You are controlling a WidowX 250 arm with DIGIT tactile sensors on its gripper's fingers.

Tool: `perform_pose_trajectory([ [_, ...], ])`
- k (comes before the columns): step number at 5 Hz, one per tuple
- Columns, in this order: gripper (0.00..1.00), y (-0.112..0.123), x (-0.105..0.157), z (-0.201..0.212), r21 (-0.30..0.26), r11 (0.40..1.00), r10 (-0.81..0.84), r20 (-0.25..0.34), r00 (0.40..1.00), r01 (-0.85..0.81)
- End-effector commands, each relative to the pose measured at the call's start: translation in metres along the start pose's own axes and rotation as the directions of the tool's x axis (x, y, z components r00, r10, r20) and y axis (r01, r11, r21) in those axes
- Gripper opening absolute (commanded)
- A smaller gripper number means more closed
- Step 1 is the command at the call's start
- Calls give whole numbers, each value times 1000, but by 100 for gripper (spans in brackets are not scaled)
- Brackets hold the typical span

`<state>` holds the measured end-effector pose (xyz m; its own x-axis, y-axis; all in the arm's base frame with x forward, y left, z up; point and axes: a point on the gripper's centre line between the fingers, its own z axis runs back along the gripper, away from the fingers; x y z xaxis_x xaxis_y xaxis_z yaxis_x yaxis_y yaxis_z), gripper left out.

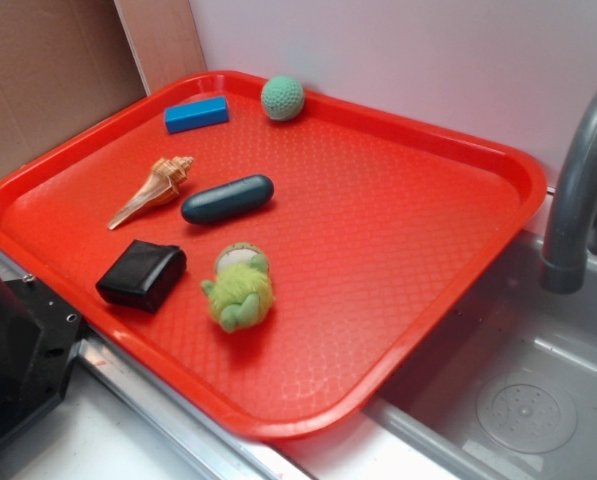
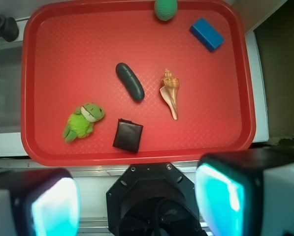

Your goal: Grab the blue block.

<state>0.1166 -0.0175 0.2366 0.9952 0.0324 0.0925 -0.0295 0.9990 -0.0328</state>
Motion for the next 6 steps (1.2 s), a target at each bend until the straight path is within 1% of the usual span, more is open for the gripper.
perform_pose_trajectory([
  [1,100,0,0,0,0,1000,0,0,1000,0],
  [2,100,29,20,-23,1,978,-207,-23,978,207],
  [3,100,54,40,-37,27,946,-325,14,946,324],
  [4,100,80,63,-62,-16,913,-407,1,913,407],
  [5,100,107,92,-73,53,828,-556,-48,830,558],
  [6,100,107,92,-73,53,828,-556,-48,830,558],
])
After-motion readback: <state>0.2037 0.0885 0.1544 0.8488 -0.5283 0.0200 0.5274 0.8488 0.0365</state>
